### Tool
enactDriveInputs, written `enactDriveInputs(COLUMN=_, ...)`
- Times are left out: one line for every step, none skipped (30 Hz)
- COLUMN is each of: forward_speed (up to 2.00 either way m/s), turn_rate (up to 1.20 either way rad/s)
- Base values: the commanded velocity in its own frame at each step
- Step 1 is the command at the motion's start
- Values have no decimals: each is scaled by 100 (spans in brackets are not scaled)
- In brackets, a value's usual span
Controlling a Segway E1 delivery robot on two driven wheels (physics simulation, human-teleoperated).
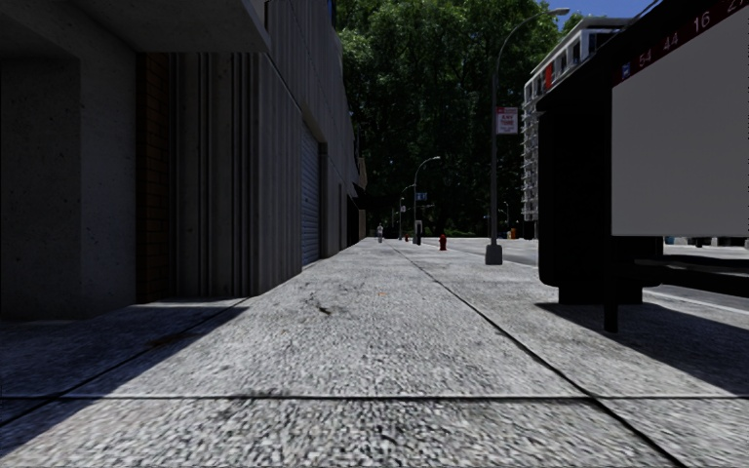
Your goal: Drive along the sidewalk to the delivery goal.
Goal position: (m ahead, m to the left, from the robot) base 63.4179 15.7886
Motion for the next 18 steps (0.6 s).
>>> enactDriveInputs(forward_speed=200, turn_rate=0)
enactDriveInputs(forward_speed=200, turn_rate=0)
enactDriveInputs(forward_speed=200, turn_rate=0)
enactDriveInputs(forward_speed=200, turn_rate=0)
enactDriveInputs(forward_speed=200, turn_rate=0)
enactDriveInputs(forward_speed=200, turn_rate=0)
enactDriveInputs(forward_speed=200, turn_rate=0)
enactDriveInputs(forward_speed=200, turn_rate=0)
enactDriveInputs(forward_speed=200, turn_rate=0)
enactDriveInputs(forward_speed=200, turn_rate=0)
enactDriveInputs(forward_speed=200, turn_rate=0)
enactDriveInputs(forward_speed=200, turn_rate=0)
enactDriveInputs(forward_speed=200, turn_rate=0)
enactDriveInputs(forward_speed=200, turn_rate=0)
enactDriveInputs(forward_speed=200, turn_rate=0)
enactDriveInputs(forward_speed=200, turn_rate=0)
enactDriveInputs(forward_speed=200, turn_rate=0)
enactDriveInputs(forward_speed=200, turn_rate=0)
